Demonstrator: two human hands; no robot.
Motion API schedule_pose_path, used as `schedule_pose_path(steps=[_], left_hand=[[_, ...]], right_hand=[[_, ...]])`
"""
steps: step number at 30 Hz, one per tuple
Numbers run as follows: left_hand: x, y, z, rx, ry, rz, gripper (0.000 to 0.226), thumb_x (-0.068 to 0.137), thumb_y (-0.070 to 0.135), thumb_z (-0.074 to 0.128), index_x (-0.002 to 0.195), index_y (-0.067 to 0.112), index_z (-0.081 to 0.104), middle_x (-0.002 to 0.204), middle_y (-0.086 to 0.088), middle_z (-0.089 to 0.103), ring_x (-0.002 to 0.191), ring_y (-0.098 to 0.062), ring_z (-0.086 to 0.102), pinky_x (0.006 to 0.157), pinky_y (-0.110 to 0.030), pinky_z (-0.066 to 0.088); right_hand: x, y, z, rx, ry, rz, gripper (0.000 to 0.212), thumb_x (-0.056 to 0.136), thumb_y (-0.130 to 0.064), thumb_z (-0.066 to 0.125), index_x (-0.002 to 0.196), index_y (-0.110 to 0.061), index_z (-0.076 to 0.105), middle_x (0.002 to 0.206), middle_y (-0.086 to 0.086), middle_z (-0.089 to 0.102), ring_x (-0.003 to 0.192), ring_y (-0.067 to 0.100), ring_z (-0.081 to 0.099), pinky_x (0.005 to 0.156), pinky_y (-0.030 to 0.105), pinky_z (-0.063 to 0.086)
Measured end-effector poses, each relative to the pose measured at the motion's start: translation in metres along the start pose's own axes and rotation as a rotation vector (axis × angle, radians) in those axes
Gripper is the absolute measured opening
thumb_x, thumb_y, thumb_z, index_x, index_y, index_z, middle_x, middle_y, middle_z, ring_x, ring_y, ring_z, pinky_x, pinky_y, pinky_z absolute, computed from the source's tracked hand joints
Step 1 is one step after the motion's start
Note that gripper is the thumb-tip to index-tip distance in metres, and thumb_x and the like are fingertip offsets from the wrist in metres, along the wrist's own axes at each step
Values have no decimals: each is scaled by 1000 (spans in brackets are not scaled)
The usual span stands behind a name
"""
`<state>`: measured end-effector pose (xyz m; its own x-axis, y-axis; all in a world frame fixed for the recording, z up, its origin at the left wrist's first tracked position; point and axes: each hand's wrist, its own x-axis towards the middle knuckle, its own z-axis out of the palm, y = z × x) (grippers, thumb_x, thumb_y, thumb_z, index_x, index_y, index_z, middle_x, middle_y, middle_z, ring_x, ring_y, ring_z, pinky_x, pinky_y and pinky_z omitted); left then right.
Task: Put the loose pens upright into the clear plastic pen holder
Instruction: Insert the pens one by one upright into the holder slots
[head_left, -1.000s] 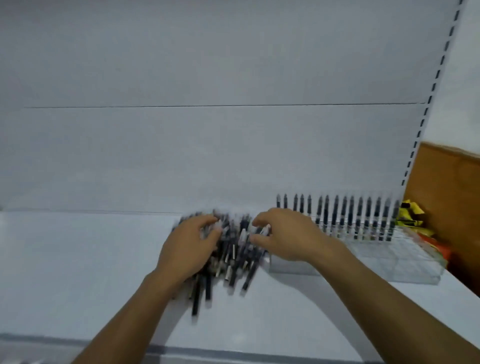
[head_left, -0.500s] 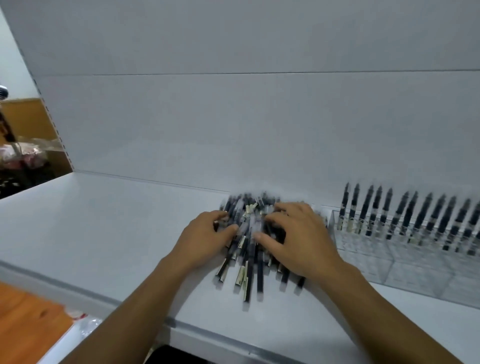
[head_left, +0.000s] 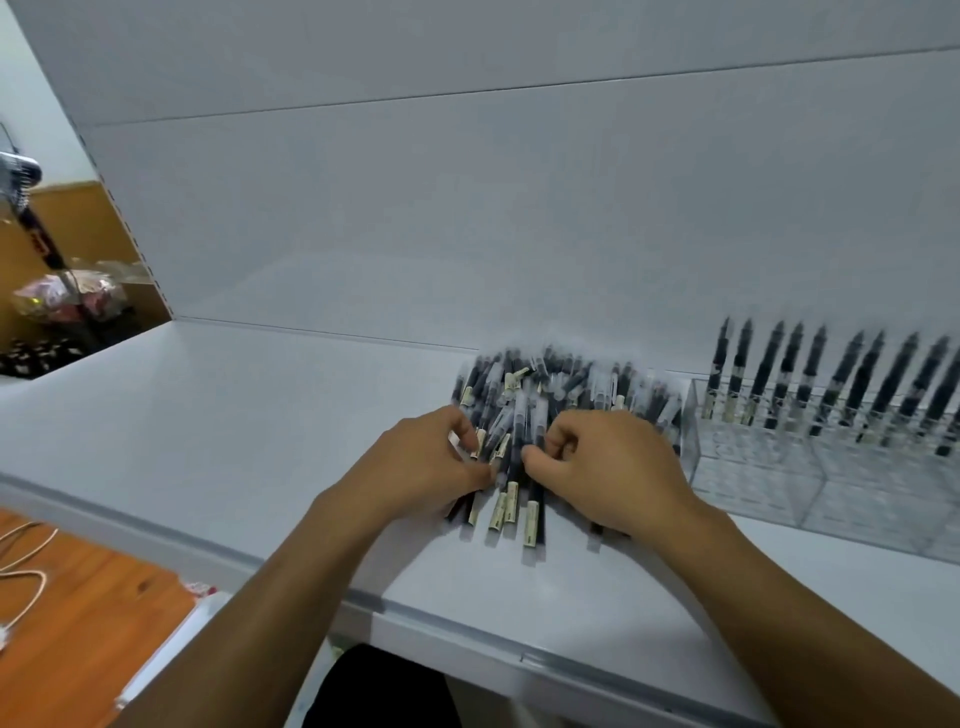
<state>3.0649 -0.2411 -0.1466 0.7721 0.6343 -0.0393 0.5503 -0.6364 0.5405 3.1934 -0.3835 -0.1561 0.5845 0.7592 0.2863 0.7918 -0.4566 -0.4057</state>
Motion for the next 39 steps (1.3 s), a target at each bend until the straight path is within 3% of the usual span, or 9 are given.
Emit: schedule_pose_path(steps=[8, 12, 15, 18, 23, 30, 33, 36, 39], left_hand=[[-1, 1, 0, -215, -11, -38, 12, 86, 28, 69, 95, 27, 61, 87, -1, 71, 78, -15, 66, 67, -27, 48], [3, 8, 9, -409, 25, -51, 10, 90, 12, 53, 94, 21, 55, 77, -4, 69, 61, -10, 64, 61, -26, 51], [12, 17, 17, -394, 73, -9, 5, 90, 25, 57, 90, 24, 52, 78, 4, 60, 65, -9, 56, 65, -30, 45], [20, 28, 23, -296, 74, 23, 30, 82, 52, 67, 84, 25, 52, 69, 12, 56, 51, 1, 51, 54, -23, 37], [29, 30, 24, -231, 93, 19, 33, 82, 47, 70, 75, 19, 54, 62, 9, 55, 42, 1, 47, 50, -22, 36], [28, 39, 11, -627, 112, 69, 19, 89, 33, 67, 79, 17, 65, 61, 9, 62, 45, -2, 46, 45, -15, 37], [25, 57, 8, -769, 130, 135, 17, 91, 33, 64, 83, 19, 68, 62, 13, 64, 50, 1, 54, 47, -11, 40], [24, 80, 14, -880, 52, 200, 20, 90, 39, 65, 80, 22, 70, 70, 5, 65, 65, -11, 60, 61, -24, 47], [26, 109, 27, -953, -26, 260, 35, 79, 49, 69, 87, 15, 70, 73, 2, 61, 71, -17, 56, 69, -34, 44]], right_hand=[[5, 7, -3, 362, 22, 95, 21, 87, -40, 63, 70, -30, 59, 49, -22, 54, 48, -4, 50, 58, 22, 42], [6, 7, -5, 493, 24, 138, 18, 88, -37, 64, 74, -26, 62, 50, -20, 57, 48, -4, 51, 54, 19, 38], [6, 8, -7, 555, 35, 166, 16, 88, -37, 64, 76, -25, 64, 58, -9, 61, 54, 4, 55, 55, 20, 40], [6, 9, -8, 651, 43, 212, 16, 88, -36, 64, 77, -24, 65, 63, -1, 66, 54, 8, 58, 57, 24, 43], [7, 11, -7, 774, 62, 267, 18, 88, -40, 66, 78, -25, 67, 66, -9, 67, 49, -1, 56, 58, 23, 43], [5, 9, -15, 811, 100, 219, 17, 88, -43, 65, 82, -27, 67, 79, -3, 71, 69, 14, 65, 69, 32, 55], [5, 12, -35, 791, 141, 163, 16, 89, -41, 65, 81, -28, 67, 76, -6, 70, 61, 7, 61, 63, 25, 52], [0, 23, -62, 805, 167, 93, 15, 89, -40, 66, 81, -27, 67, 63, -9, 64, 49, 2, 53, 49, 15, 44], [-14, 51, -92, 771, 210, 32, 14, 88, -39, 67, 78, -28, 67, 59, -12, 61, 51, 3, 53, 51, 13, 43]])
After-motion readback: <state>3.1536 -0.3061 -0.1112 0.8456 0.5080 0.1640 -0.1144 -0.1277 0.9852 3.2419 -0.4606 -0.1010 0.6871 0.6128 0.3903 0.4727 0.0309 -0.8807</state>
